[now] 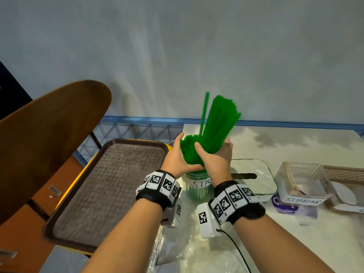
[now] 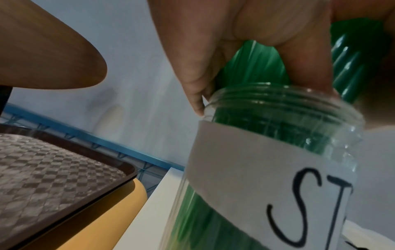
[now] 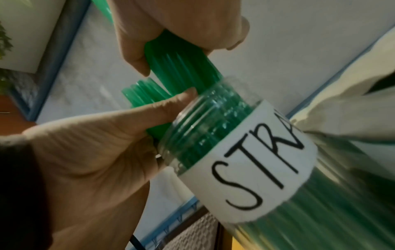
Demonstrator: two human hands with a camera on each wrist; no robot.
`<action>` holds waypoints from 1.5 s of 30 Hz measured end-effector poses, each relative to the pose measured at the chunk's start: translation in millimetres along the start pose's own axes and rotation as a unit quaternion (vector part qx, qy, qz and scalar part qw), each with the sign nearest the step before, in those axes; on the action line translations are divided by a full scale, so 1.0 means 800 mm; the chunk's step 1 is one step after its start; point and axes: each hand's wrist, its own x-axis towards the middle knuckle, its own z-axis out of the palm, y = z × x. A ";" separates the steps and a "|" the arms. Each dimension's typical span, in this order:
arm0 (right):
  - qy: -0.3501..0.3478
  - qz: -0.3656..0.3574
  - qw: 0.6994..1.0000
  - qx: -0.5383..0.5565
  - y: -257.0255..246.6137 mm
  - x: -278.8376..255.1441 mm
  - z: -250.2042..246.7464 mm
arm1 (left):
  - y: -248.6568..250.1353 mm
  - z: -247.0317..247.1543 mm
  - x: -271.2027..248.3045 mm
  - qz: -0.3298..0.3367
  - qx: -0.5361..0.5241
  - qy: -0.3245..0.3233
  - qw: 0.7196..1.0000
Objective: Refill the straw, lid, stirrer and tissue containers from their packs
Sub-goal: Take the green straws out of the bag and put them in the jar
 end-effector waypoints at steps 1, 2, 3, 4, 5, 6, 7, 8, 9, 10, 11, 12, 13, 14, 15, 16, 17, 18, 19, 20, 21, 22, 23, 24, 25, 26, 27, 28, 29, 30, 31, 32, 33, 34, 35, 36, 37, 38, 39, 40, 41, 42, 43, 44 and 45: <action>0.009 -0.009 1.000 -0.011 0.001 -0.002 0.000 | -0.002 0.000 0.001 0.003 -0.004 0.000 1.000; 0.011 -0.010 1.000 -0.004 0.002 -0.005 0.000 | -0.003 -0.001 0.001 0.006 -0.012 0.000 1.000; 0.008 -0.005 1.000 0.015 0.002 -0.007 0.001 | -0.004 -0.001 0.001 0.010 -0.025 0.002 1.000; 0.000 0.002 0.999 0.033 0.005 -0.008 0.002 | -0.004 -0.002 0.000 0.013 -0.041 0.005 0.999; -0.012 0.009 0.999 0.045 0.009 -0.009 0.004 | -0.006 -0.002 -0.001 0.014 -0.061 0.010 0.998; -0.026 0.015 0.998 0.047 0.012 -0.010 0.006 | -0.007 -0.002 -0.002 0.015 -0.081 0.017 0.996; -0.037 0.017 0.998 0.048 0.016 -0.010 0.006 | -0.011 -0.001 -0.002 0.018 -0.099 0.023 0.995; -0.047 0.021 0.997 0.051 0.021 -0.009 0.006 | -0.014 0.001 -0.003 0.020 -0.113 0.026 0.993; -0.058 0.027 0.996 0.060 0.025 -0.007 0.004 | -0.018 0.004 -0.004 0.015 -0.129 0.026 0.991; -0.071 0.034 0.995 0.067 0.028 -0.005 0.001 | -0.020 0.006 -0.004 0.008 -0.139 0.020 0.990; -0.085 0.036 0.994 0.065 0.027 -0.006 -0.001 | -0.022 0.009 -0.004 0.003 -0.144 0.009 0.990; -0.096 0.038 0.993 0.056 0.026 -0.007 -0.003 | -0.022 0.011 -0.003 0.004 -0.143 -0.005 0.990; -0.104 0.041 0.993 0.044 0.025 -0.008 -0.004 | -0.022 0.013 -0.001 0.010 -0.141 -0.016 0.990; -0.110 0.047 0.992 0.038 0.025 -0.009 -0.005 | -0.022 0.015 0.001 0.018 -0.137 -0.021 0.990; -0.117 0.055 0.991 0.038 0.025 -0.009 -0.005 | -0.020 0.015 0.004 0.023 -0.132 -0.026 0.991; -0.127 0.067 0.989 0.040 0.024 -0.009 -0.005 | -0.017 0.014 0.005 0.029 -0.129 -0.030 0.991; -0.135 0.078 0.987 0.039 0.023 -0.009 -0.006 | -0.017 0.014 0.008 0.032 -0.124 -0.035 0.991; -0.147 0.083 0.985 0.039 0.023 -0.009 -0.007 | -0.016 0.014 0.010 0.038 -0.119 -0.041 0.991; -0.157 0.078 0.984 0.042 0.022 -0.009 -0.009 | -0.016 0.014 0.011 0.041 -0.115 -0.046 0.991; -0.166 0.066 0.983 0.048 0.022 -0.009 -0.012 | -0.016 0.013 0.011 0.046 -0.109 -0.048 0.992; -0.180 0.055 0.981 0.049 0.022 -0.009 -0.014 | -0.017 0.013 0.011 0.048 -0.104 -0.048 0.992; -0.194 0.048 0.979 0.047 0.023 -0.008 -0.016 | -0.017 0.013 0.010 0.051 -0.099 -0.045 0.993; -0.208 0.044 0.976 0.044 0.025 -0.008 -0.016 | -0.018 0.013 0.010 0.055 -0.096 -0.043 0.993; -0.221 0.043 0.974 0.037 0.027 -0.007 -0.017 | -0.017 0.013 0.010 0.059 -0.095 -0.042 0.993; -0.229 0.043 0.972 0.025 0.030 -0.005 -0.016 | -0.018 0.014 0.012 0.060 -0.097 -0.041 0.993; -0.237 0.041 0.971 0.011 0.031 -0.003 -0.015 | -0.018 0.014 0.013 0.060 -0.098 -0.039 0.993; -0.247 0.040 0.968 -0.001 0.030 -0.002 -0.014 | -0.018 0.015 0.014 0.057 -0.100 -0.038 0.993; -0.257 0.039 0.965 -0.010 0.030 -0.001 -0.014 | -0.017 0.016 0.014 0.055 -0.104 -0.035 0.992; -0.262 0.035 0.964 -0.015 0.031 -0.001 -0.013 | -0.016 0.016 0.015 0.054 -0.108 -0.029 0.992; -0.261 0.030 0.965 -0.016 0.031 0.000 -0.013 | -0.014 0.015 0.015 0.056 -0.114 -0.025 0.992; -0.254 0.026 0.967 -0.014 0.031 0.000 -0.013 | -0.012 0.014 0.015 0.060 -0.124 -0.023 0.990; -0.245 0.021 0.969 -0.009 0.028 0.001 -0.014 | -0.010 0.013 0.015 0.065 -0.137 -0.024 0.988; -0.239 0.014 0.971 -0.003 0.026 0.001 -0.015 | -0.008 0.010 0.017 0.068 -0.151 -0.028 0.986; -0.237 0.007 0.972 0.001 0.022 0.002 -0.017 | -0.005 0.008 0.018 0.072 -0.162 -0.032 0.984; -0.238 -0.002 0.971 0.002 0.019 0.004 -0.018 | -0.005 0.005 0.020 0.074 -0.166 -0.035 0.983; -0.244 -0.009 0.970 -0.003 0.019 0.005 -0.020 | -0.005 0.001 0.021 0.074 -0.166 -0.041 0.982; -0.251 -0.012 0.968 -0.014 0.021 0.006 -0.021 | -0.005 -0.001 0.020 0.073 -0.160 -0.049 0.983; -0.259 -0.010 0.965 -0.032 0.024 0.006 -0.024 | -0.008 -0.002 0.018 0.069 -0.140 -0.054 0.986; -0.270 -0.006 0.962 -0.052 0.029 0.006 -0.026 | -0.013 -0.003 0.016 0.067 -0.112 -0.053 0.990; -0.281 -0.001 0.957 -0.071 0.034 0.005 -0.029 | -0.018 -0.001 0.014 0.064 -0.090 -0.051 0.993; -0.292 -0.001 0.953 -0.086 0.037 0.004 -0.031 | -0.023 0.001 0.011 0.060 -0.089 -0.049 0.993; -0.301 -0.004 0.949 -0.099 0.040 0.003 -0.032 | -0.028 0.004 0.009 0.054 -0.098 -0.047 0.993; -0.307 -0.005 0.946 -0.108 0.043 0.002 -0.032 | -0.030 0.006 0.007 0.049 -0.111 -0.046 0.992; -0.309 -0.006 0.944 -0.113 0.044 0.000 -0.031 | -0.031 0.008 0.006 0.043 -0.124 -0.046 0.990; -0.308 -0.008 0.944 -0.121 0.046 -0.001 -0.030 | -0.030 0.010 0.005 0.040 -0.136 -0.047 0.989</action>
